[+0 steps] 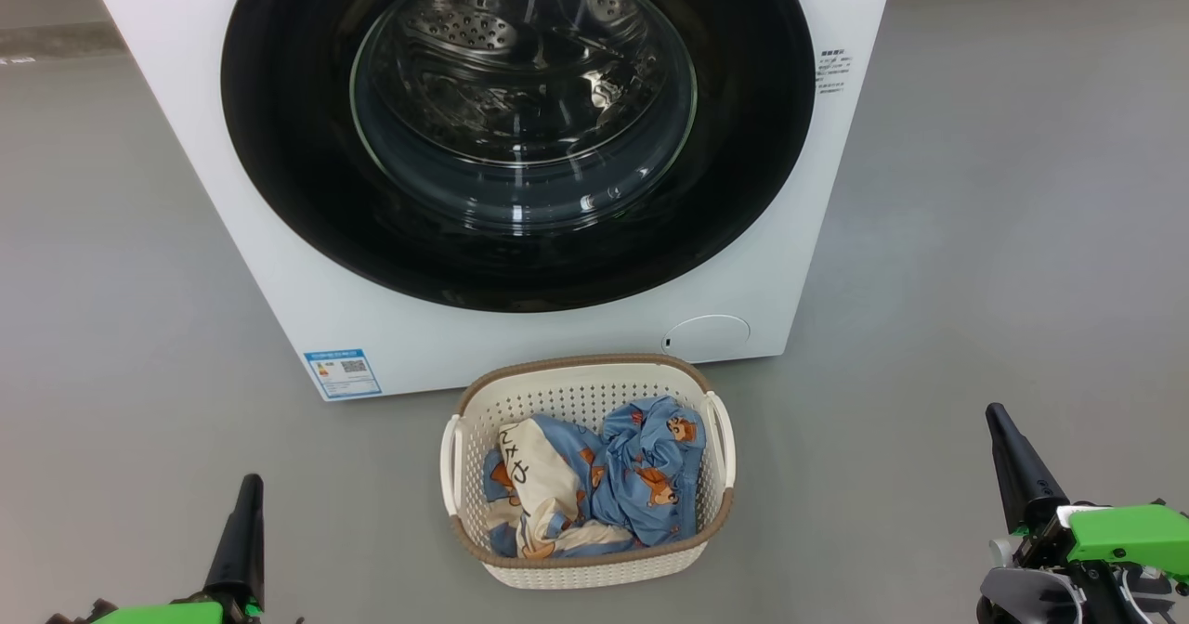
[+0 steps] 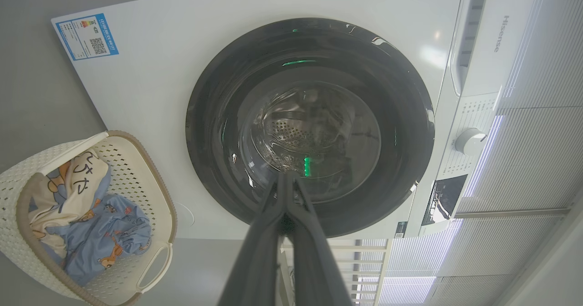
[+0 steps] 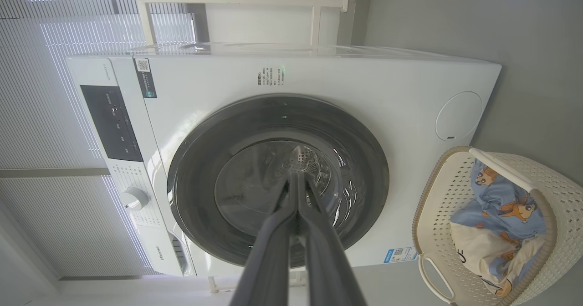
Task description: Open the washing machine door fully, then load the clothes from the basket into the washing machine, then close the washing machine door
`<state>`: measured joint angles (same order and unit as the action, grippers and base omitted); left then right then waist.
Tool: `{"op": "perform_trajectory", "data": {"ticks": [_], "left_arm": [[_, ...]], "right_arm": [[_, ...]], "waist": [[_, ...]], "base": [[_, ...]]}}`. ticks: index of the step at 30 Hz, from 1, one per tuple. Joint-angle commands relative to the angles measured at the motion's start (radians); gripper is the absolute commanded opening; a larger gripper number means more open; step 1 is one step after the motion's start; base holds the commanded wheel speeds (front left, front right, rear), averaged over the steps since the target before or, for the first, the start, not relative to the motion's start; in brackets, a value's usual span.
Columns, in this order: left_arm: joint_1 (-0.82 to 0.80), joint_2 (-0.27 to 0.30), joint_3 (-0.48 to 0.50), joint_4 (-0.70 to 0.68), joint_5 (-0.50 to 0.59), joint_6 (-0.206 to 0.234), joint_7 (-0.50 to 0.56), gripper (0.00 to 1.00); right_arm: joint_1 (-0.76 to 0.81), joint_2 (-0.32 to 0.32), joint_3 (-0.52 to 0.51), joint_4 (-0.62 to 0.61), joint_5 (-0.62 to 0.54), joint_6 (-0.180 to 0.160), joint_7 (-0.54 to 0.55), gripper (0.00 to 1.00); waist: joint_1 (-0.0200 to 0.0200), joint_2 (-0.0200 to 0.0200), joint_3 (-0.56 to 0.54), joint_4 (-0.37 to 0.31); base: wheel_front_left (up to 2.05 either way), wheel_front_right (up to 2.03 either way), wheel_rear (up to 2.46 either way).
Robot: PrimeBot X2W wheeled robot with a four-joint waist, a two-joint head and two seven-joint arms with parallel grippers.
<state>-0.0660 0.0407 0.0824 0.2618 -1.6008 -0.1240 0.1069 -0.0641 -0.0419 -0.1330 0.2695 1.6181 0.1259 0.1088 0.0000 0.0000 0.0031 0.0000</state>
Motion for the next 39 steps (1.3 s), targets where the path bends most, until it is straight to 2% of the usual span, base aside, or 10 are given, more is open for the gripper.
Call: {"op": "perform_trajectory", "data": {"ticks": [1, 34, 35, 39], "left_arm": [[-0.042, 0.009, 0.031, -0.017, -0.008, -0.007, 0.006, 0.00], [-0.042, 0.009, 0.031, -0.017, -0.008, -0.007, 0.006, 0.00], [0.000, 0.000, 0.000, 0.000, 0.000, 0.000, 0.000, 1.00], [0.020, -0.009, -0.006, 0.029, 0.000, 0.001, -0.006, 1.00]], "right_arm": [[-0.044, -0.008, 0.020, -0.025, -0.009, 0.005, 0.004, 0.00], [-0.044, -0.008, 0.020, -0.025, -0.009, 0.005, 0.004, 0.00], [0.000, 0.000, 0.000, 0.000, 0.000, 0.000, 0.000, 1.00], [0.023, 0.012, 0.003, 0.035, -0.001, 0.000, -0.002, 1.00]], "waist": [[0.0000, 0.0000, 0.000, 0.000], [0.0000, 0.0000, 0.000, 0.000], [0.0000, 0.0000, 0.000, 0.000], [0.0001, 0.0000, 0.001, 0.000]], "base": [[0.00, 0.00, 0.00], [0.00, 0.00, 0.00], [0.00, 0.00, 0.00], [0.00, 0.00, 0.00]]}}
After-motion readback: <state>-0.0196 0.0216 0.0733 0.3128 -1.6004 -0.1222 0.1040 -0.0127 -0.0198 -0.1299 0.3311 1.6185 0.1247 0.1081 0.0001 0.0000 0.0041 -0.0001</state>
